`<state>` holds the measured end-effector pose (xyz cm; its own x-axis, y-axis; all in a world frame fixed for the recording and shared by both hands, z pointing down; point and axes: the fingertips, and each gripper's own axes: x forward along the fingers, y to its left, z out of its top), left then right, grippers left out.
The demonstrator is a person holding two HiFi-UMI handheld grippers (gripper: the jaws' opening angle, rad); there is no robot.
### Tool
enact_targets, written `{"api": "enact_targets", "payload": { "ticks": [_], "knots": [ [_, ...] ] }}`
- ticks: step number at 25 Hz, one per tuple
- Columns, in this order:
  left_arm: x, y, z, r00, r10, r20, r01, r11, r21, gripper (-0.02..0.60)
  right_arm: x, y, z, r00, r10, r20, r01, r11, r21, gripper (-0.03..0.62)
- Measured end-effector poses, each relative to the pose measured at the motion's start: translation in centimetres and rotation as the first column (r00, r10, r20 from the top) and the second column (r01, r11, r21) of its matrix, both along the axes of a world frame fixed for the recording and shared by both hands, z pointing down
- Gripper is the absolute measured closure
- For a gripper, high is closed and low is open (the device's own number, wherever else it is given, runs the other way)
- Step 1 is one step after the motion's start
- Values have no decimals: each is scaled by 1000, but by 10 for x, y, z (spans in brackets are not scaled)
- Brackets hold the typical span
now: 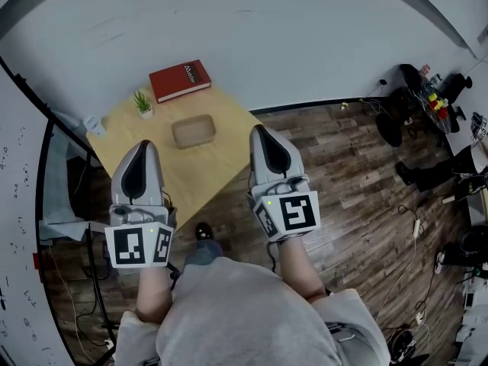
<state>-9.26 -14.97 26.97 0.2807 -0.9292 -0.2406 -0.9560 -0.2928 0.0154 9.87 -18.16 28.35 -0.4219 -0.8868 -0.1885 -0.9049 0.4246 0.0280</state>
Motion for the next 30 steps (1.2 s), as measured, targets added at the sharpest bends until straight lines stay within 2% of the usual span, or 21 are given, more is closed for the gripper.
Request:
{"api": "enact_targets", "payload": {
  "ticks": [20,30],
  "knots": [
    [-48,-113,0,999,35,6,-35,999,-4,577,-48,-107,-3,999,37,-10,-37,999,2,592],
    [-66,-152,29,998,61,-6,-61,995,-73,577,-62,-137,24,997,76,-28,-77,995,-66,592]
  ]
}}
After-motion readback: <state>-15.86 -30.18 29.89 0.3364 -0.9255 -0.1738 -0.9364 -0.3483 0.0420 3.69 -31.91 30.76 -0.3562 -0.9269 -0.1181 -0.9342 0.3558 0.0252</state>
